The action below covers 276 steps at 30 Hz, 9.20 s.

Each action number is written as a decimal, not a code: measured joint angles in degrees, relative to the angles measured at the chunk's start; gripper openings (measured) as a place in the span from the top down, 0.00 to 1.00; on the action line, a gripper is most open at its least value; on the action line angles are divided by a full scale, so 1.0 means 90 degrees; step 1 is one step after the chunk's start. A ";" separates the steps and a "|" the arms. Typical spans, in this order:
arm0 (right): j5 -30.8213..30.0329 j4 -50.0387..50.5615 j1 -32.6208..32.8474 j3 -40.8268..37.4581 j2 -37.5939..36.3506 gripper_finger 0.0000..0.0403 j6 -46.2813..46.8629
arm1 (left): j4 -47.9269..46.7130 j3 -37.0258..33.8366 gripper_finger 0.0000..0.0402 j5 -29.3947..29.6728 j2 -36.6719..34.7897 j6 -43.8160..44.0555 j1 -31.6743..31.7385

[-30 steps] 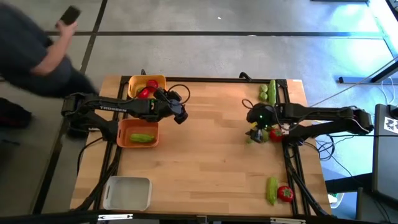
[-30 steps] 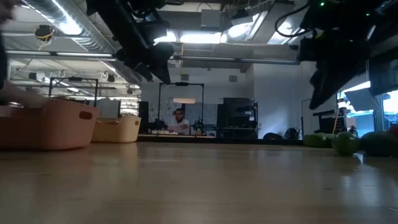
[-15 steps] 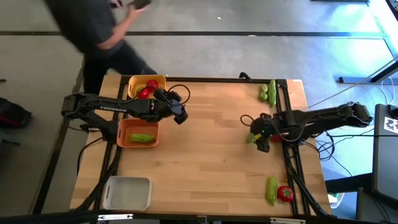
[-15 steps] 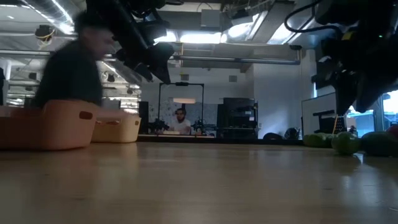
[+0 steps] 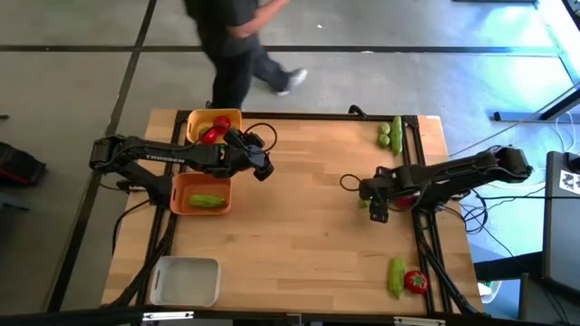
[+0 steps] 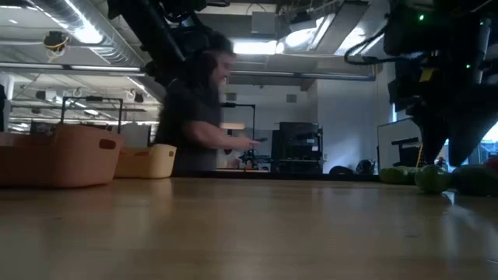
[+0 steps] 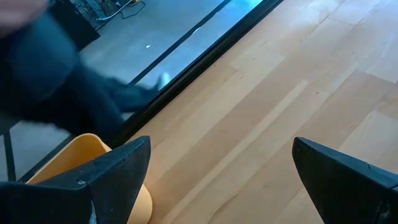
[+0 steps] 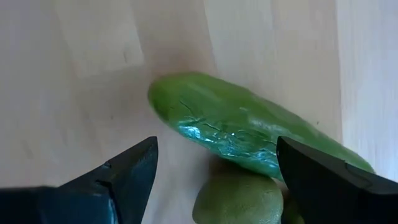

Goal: Sort produce into baskets
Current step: Put the cucumber into the orange bin, then put the lime into the gray bin

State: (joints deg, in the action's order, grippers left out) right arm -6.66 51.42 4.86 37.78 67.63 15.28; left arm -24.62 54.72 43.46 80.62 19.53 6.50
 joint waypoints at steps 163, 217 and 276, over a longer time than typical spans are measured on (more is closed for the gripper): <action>0.0999 -0.6710 -0.0163 0.0085 0.0314 0.42 -0.1147 | 0.6795 -0.0002 0.58 -0.0644 0.2142 -0.0626 -0.2419; 0.0292 -0.3473 -0.0168 0.0087 -0.1029 0.28 -0.1274 | -0.6165 0.1764 0.59 -0.0776 -0.0979 0.4139 -0.3024; 0.0285 -0.3929 -0.0168 -0.0498 -0.1026 0.28 -0.1232 | -0.5386 -0.0100 0.32 -0.1834 -0.0962 0.4086 -0.2591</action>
State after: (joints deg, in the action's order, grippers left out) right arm -4.10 16.05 3.36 33.30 58.39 4.19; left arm -73.09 53.82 26.96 71.96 56.30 -16.82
